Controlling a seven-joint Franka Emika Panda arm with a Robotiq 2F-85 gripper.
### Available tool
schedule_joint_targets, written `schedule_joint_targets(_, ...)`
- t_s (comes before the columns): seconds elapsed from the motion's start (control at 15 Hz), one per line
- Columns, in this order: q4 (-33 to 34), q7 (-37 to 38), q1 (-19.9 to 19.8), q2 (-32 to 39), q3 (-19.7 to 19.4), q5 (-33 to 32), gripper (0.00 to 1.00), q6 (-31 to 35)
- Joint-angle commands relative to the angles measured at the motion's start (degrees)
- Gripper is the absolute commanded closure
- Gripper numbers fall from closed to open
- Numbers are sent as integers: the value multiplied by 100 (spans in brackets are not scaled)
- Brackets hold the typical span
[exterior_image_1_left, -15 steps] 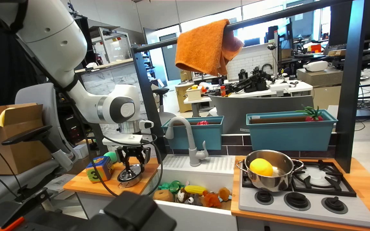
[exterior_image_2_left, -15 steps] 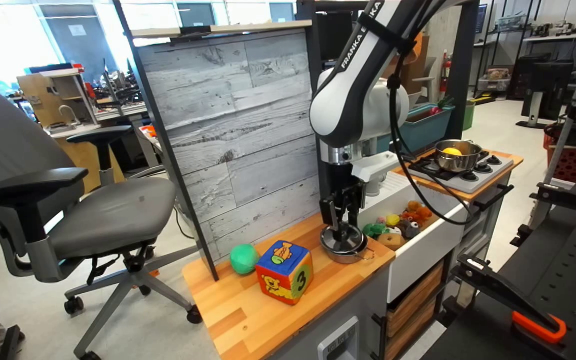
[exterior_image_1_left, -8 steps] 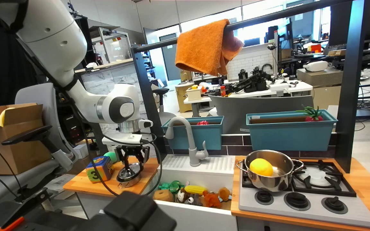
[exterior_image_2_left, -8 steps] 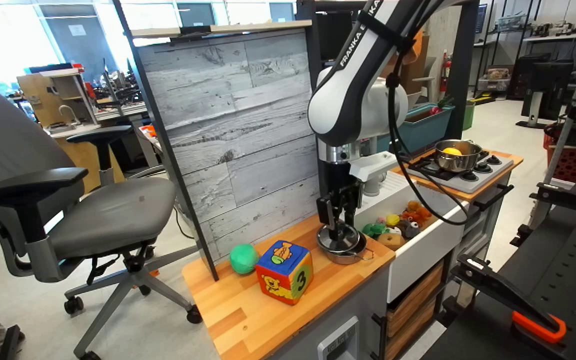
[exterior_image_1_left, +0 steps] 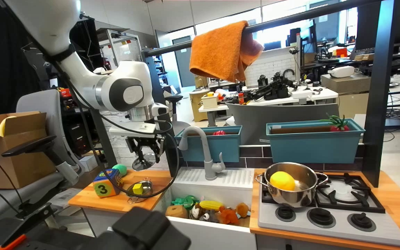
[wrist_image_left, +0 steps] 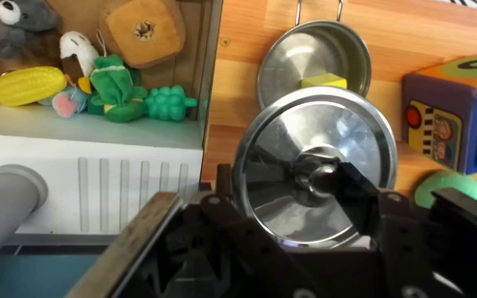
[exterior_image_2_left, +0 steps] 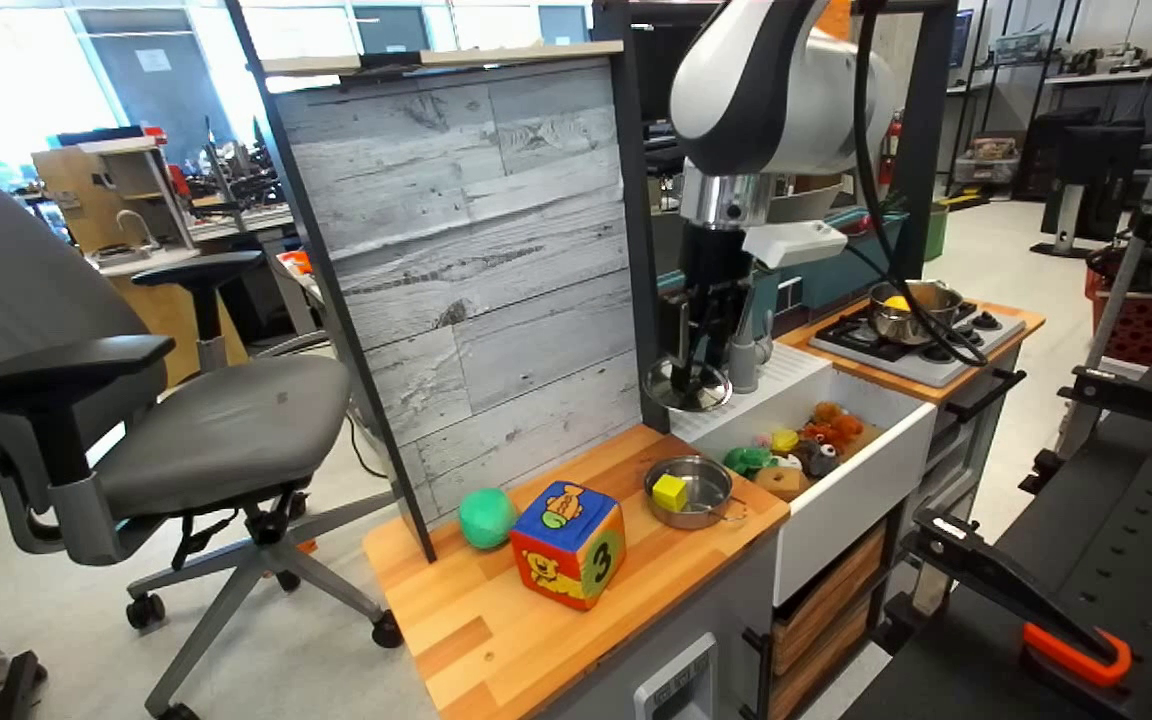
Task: Take the lid off the pot on the counter
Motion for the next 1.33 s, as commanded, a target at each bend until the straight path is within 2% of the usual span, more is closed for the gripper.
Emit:
schedule_joint_targets(0.0,-241,-203,-332,-346,206,383,61,206)
schedule_joint_targets(0.67,1075,453,-109,600,-238,430,61,-122)
schedule_joint_targets(0.93,1454,607,120,1024,-323,332,61,-377)
schedule_joint_targets(1.27,1836,665,438,1409,-317,273,61,-360)
